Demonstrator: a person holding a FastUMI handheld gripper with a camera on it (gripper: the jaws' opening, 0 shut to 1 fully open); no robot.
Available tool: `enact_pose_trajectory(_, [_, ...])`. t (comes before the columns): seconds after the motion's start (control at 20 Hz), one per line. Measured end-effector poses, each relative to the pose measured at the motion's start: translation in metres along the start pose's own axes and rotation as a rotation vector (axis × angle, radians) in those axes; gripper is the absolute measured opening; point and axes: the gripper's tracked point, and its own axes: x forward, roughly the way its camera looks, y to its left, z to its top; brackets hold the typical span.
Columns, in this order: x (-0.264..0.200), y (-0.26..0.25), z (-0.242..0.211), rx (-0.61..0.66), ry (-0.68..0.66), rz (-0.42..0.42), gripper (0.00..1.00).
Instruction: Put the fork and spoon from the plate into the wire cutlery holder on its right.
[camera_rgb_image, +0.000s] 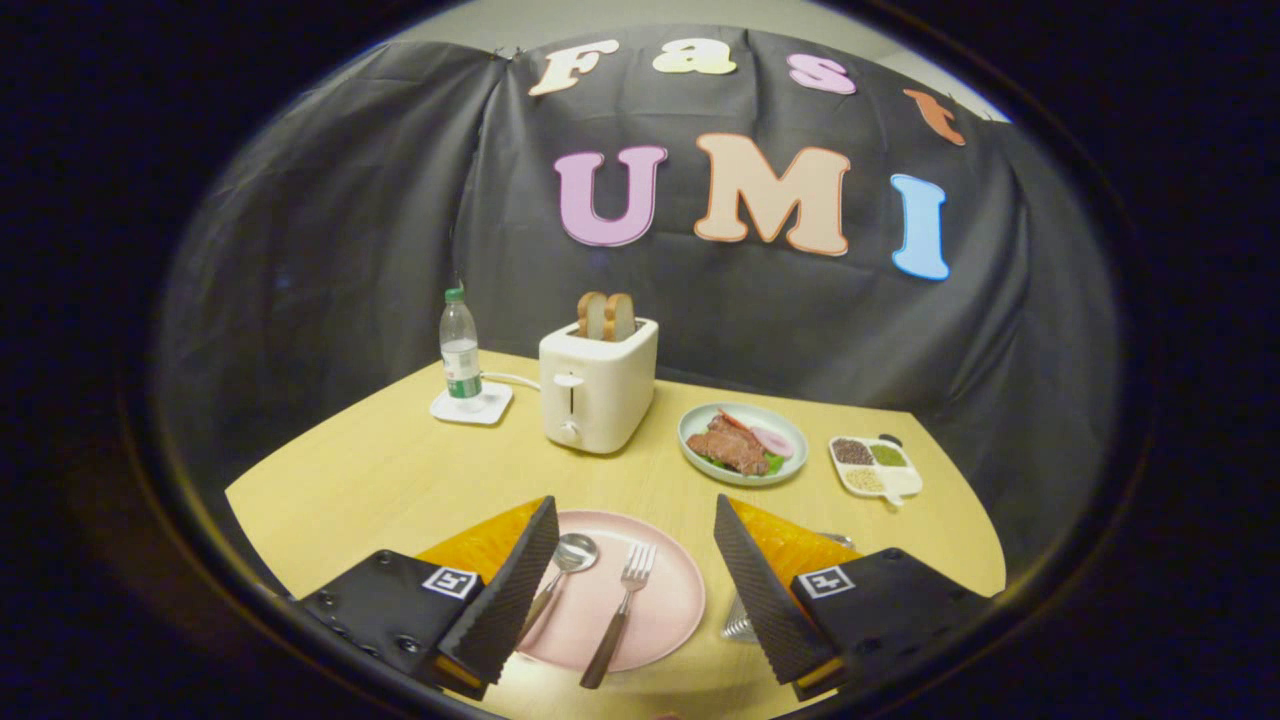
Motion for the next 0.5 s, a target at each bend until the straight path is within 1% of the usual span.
enact_pose_trajectory(0.1, [0.008, 0.000, -0.015, -0.011, 0.043, -0.001, 1.00])
enact_pose_trajectory(0.3, [0.024, 0.001, -0.059, -0.038, 0.173, 0.002, 1.00])
enact_pose_trajectory(0.5, [0.032, 0.004, -0.091, -0.065, 0.284, 0.004, 1.00])
